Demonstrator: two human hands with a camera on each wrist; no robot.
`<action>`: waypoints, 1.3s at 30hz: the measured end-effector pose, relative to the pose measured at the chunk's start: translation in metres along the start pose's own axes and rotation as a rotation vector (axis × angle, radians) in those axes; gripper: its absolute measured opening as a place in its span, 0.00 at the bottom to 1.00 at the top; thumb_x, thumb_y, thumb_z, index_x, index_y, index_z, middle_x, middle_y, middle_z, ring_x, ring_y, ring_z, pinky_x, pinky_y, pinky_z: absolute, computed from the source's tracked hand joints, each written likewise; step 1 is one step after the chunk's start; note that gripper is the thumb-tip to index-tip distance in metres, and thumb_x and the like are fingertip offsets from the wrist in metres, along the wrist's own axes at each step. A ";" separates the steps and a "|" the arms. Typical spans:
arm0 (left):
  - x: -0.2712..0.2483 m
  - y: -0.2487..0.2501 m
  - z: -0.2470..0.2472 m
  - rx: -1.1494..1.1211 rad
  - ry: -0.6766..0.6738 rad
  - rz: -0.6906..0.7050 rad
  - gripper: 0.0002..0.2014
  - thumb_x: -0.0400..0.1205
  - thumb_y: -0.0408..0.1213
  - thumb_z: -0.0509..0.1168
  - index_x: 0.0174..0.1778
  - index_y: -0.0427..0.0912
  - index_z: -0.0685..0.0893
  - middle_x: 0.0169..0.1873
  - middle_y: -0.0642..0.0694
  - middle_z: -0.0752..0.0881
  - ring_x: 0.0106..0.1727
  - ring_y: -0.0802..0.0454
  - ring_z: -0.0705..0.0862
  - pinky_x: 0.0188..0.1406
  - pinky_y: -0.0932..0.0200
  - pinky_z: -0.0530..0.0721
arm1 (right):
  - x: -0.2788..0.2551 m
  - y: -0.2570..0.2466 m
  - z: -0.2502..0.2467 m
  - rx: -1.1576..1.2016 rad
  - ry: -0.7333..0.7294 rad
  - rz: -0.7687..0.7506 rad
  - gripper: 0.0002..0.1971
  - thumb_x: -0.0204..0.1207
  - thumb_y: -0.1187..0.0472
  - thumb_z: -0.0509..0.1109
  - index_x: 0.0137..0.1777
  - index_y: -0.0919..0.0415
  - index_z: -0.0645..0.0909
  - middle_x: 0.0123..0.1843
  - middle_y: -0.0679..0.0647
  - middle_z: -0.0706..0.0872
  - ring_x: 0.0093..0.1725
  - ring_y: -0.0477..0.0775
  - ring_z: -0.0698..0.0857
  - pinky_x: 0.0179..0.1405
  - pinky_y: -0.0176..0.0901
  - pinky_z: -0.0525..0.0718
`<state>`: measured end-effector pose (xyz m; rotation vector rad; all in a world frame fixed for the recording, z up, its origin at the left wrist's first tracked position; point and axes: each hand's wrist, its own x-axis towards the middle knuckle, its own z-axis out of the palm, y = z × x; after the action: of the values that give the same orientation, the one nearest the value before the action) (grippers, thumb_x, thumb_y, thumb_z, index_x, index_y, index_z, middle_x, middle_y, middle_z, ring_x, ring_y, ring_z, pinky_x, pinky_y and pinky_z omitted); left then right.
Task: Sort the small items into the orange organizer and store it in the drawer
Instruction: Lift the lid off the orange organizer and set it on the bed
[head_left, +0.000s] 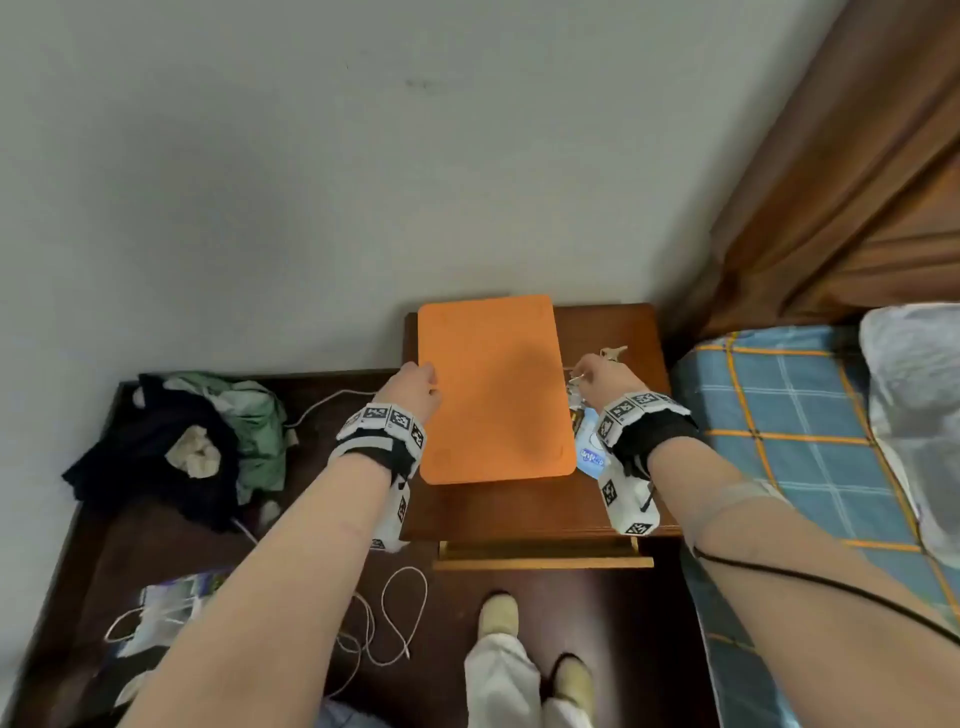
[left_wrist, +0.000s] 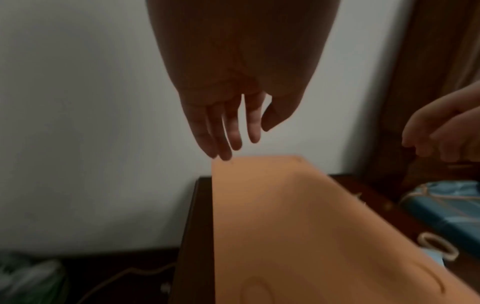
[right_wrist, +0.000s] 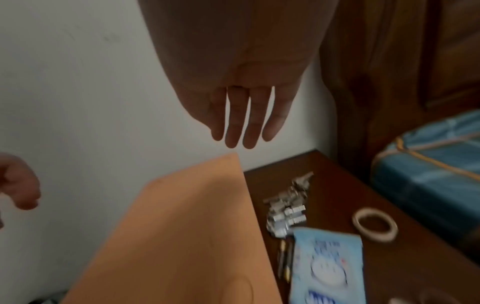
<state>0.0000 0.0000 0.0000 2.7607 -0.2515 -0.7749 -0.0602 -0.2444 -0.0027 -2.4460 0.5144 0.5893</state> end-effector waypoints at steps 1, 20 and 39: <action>0.005 -0.005 0.010 0.004 -0.029 -0.049 0.17 0.83 0.34 0.57 0.67 0.37 0.75 0.67 0.36 0.75 0.60 0.38 0.82 0.60 0.47 0.81 | 0.005 0.004 0.009 0.007 -0.013 0.043 0.17 0.80 0.66 0.56 0.67 0.61 0.74 0.61 0.63 0.85 0.57 0.64 0.84 0.53 0.52 0.82; 0.063 -0.041 0.075 -0.220 -0.016 -0.393 0.16 0.79 0.31 0.66 0.62 0.32 0.76 0.62 0.34 0.81 0.63 0.38 0.82 0.60 0.48 0.80 | 0.055 0.034 0.072 0.285 0.012 0.274 0.15 0.77 0.64 0.66 0.62 0.67 0.76 0.63 0.63 0.84 0.62 0.63 0.81 0.58 0.49 0.78; 0.029 0.130 0.020 -0.456 -0.037 0.072 0.20 0.84 0.40 0.59 0.71 0.37 0.73 0.69 0.37 0.79 0.68 0.41 0.79 0.65 0.51 0.76 | -0.068 0.103 -0.082 0.556 0.234 0.031 0.15 0.81 0.67 0.60 0.36 0.48 0.65 0.42 0.63 0.81 0.39 0.54 0.80 0.40 0.49 0.81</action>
<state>0.0019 -0.1345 0.0077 2.2991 -0.1562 -0.7560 -0.1416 -0.3574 0.0489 -1.9814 0.7039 0.1371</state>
